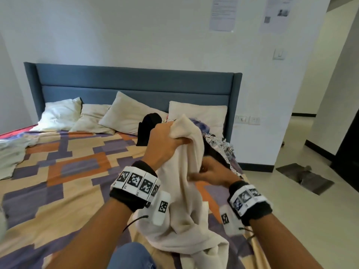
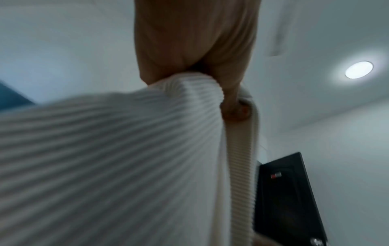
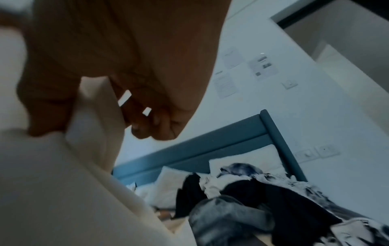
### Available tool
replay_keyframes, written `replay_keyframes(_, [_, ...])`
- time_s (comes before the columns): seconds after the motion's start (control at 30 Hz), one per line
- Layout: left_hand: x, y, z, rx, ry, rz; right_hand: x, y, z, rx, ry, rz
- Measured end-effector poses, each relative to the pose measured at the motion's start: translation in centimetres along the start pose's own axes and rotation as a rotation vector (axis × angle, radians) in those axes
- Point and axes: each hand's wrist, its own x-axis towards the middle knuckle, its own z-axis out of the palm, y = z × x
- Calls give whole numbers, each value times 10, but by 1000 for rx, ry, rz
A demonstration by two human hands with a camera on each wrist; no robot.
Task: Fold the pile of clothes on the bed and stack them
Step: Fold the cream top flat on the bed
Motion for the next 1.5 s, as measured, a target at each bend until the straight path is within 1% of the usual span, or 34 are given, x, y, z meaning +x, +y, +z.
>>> replay_keyframes(0.07, [-1,7,-1,125,-76,85,4,26,19,-176,-116,176])
replay_keyframes(0.1, [-1,10,-2,155,-92,106,5,36,26,-247,-164,263])
replay_keyframes(0.13, [-3,11,-5,137,-81,99,6,43,33,-275,-231,321])
replay_keyframes(0.2, [-3,13,-17,30,-6,54,6,64,42,-308,-352,363])
replay_keyframes(0.23, [-3,14,-25,-9,36,54,6,74,43,-335,-372,382])
replay_keyframes(0.27, [-2,14,-32,-26,80,73,3,79,39,-355,-354,413])
replay_keyframes(0.3, [-2,14,-38,-19,123,98,4,86,33,-331,-291,439])
replay_keyframes(0.33, [-1,13,-43,-2,161,109,1,84,24,-316,-196,453])
replay_keyframes(0.37, [-1,10,-46,11,200,101,0,85,10,-316,-77,410])
replay_keyframes(0.43, [1,-1,-49,31,280,44,-5,81,-29,-505,264,303])
replay_keyframes(0.47, [2,-6,-47,45,308,8,-12,77,-53,-603,473,285])
replay_keyframes(0.53, [4,-13,-42,91,297,-25,-25,61,-95,-656,849,239])
replay_keyframes(0.57, [6,-12,-33,99,262,-26,-35,52,-116,-661,994,230])
replay_keyframes(0.63, [12,-7,-13,86,216,-29,-55,30,-148,-578,1243,196])
replay_keyframes(0.67, [16,-3,-3,67,215,-34,-63,19,-159,-496,1358,128])
replay_keyframes(0.7, [20,1,5,39,213,-37,-72,7,-165,-359,1443,34])
replay_keyframes(0.73, [26,5,14,1,209,-46,-81,-4,-171,-183,1473,-87])
replay_keyframes(0.77, [29,7,19,-35,207,-56,-89,-15,-170,-33,1430,-164])
replay_keyframes(0.8, [32,8,23,-65,206,-74,-97,-18,-169,8,1365,-181])
replay_keyframes(0.83, [35,6,24,-77,216,-89,-106,-17,-166,-18,1254,-145])
replay_keyframes(0.87, [37,3,22,-80,231,-104,-113,-12,-166,-59,1116,-86])
replay_keyframes(0.9, [38,-2,17,-83,251,-114,-122,-4,-165,-133,966,5])
replay_keyframes(0.97, [39,-10,1,-78,279,-134,-130,18,-157,-380,633,254])
replay_keyframes(1.03, [38,-15,-22,-42,272,-153,-131,49,-139,-565,326,449])
replay_keyframes(1.07, [38,-17,-36,-20,281,-162,-127,67,-127,-626,221,489])
replay_keyframes(1.1, [39,-21,-49,9,297,-175,-124,83,-116,-663,165,523])
replay_keyframes(1.13, [40,-24,-63,44,320,-188,-115,100,-106,-664,166,529])
replay_keyframes(1.17, [40,-28,-77,84,344,-211,-109,115,-99,-647,226,536])
replay_keyframes(1.23, [43,-40,-108,171,386,-277,-91,135,-91,-602,432,517])
replay_keyframes(1.27, [46,-46,-121,212,428,-306,-83,141,-91,-587,527,495])
replay_keyframes(1.33, [54,-64,-147,264,526,-363,-65,147,-89,-545,615,445])
replay_keyframes(1.37, [59,-73,-155,306,536,-390,-56,147,-89,-521,617,409])
replay_keyframes(1.4, [62,-86,-160,390,515,-425,-46,150,-89,-502,609,377])
replay_keyframes(1.5, [66,-137,-162,653,319,-535,-24,154,-80,-476,587,339])
